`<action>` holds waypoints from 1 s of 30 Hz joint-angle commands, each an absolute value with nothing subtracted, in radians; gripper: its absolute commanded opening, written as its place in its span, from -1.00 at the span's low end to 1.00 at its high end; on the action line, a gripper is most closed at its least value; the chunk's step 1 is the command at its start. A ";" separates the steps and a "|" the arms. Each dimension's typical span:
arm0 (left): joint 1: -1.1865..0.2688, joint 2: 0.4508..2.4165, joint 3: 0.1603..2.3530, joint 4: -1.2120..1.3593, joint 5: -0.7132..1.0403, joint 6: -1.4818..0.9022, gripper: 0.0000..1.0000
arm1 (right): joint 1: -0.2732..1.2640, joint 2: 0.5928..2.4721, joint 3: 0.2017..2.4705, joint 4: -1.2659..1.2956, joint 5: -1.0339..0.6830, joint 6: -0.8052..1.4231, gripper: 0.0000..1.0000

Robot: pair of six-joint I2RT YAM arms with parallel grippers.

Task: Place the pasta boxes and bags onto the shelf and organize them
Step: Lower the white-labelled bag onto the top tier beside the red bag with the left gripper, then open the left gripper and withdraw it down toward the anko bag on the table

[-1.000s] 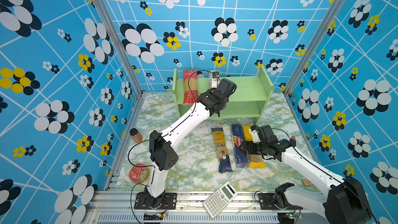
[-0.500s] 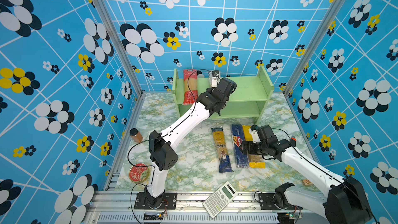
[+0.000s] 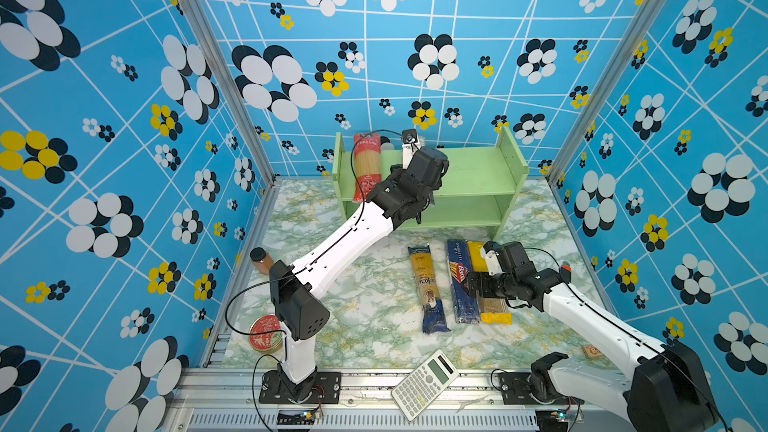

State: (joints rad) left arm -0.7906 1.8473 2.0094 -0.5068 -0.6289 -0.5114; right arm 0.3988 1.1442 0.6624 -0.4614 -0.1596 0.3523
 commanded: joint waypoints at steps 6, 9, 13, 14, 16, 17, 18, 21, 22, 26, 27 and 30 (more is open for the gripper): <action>-0.828 1.722 1.905 -0.434 -0.641 -0.465 0.67 | 0.406 1.122 0.684 -0.503 -0.154 0.344 0.93; -0.848 1.675 1.838 -0.406 -0.659 -0.466 0.72 | 0.405 1.116 0.696 -0.523 -0.134 0.347 0.93; -0.872 1.600 1.713 -0.344 -0.667 -0.476 0.79 | 0.406 1.109 0.713 -0.556 -0.114 0.345 0.93; -0.876 1.584 1.680 -0.337 -0.667 -0.485 0.80 | 0.406 1.106 0.716 -0.558 -0.112 0.345 0.93; -0.882 1.556 1.636 -0.331 -0.669 -0.496 0.84 | 0.406 1.102 0.722 -0.563 -0.110 0.347 0.93; -0.884 1.542 1.616 -0.333 -0.670 -0.503 0.86 | 0.406 1.099 0.726 -0.566 -0.110 0.348 0.93; -0.885 1.530 1.596 -0.333 -0.671 -0.507 0.88 | 0.405 1.097 0.730 -0.570 -0.112 0.349 0.93; -0.890 1.494 1.529 -0.324 -0.672 -0.522 0.93 | 0.406 1.085 0.740 -0.584 -0.112 0.348 0.93; -0.891 1.482 1.502 -0.320 -0.671 -0.526 0.95 | 0.406 1.080 0.745 -0.591 -0.112 0.349 0.93; -0.896 1.445 1.407 -0.324 -0.652 -0.565 0.98 | 0.406 1.061 0.770 -0.625 -0.098 0.341 0.93; -0.897 1.439 1.389 -0.324 -0.647 -0.573 0.99 | 0.406 1.056 0.775 -0.633 -0.094 0.339 0.93; -0.908 1.419 1.329 -0.320 -0.635 -0.590 0.99 | 0.406 1.040 0.784 -0.648 -0.085 0.340 0.93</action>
State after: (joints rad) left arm -0.8936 1.4528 1.3743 -0.3347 -0.6430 -0.5575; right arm 0.3988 1.0622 0.7509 -0.5972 -0.1120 0.3519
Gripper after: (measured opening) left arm 0.992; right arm 0.966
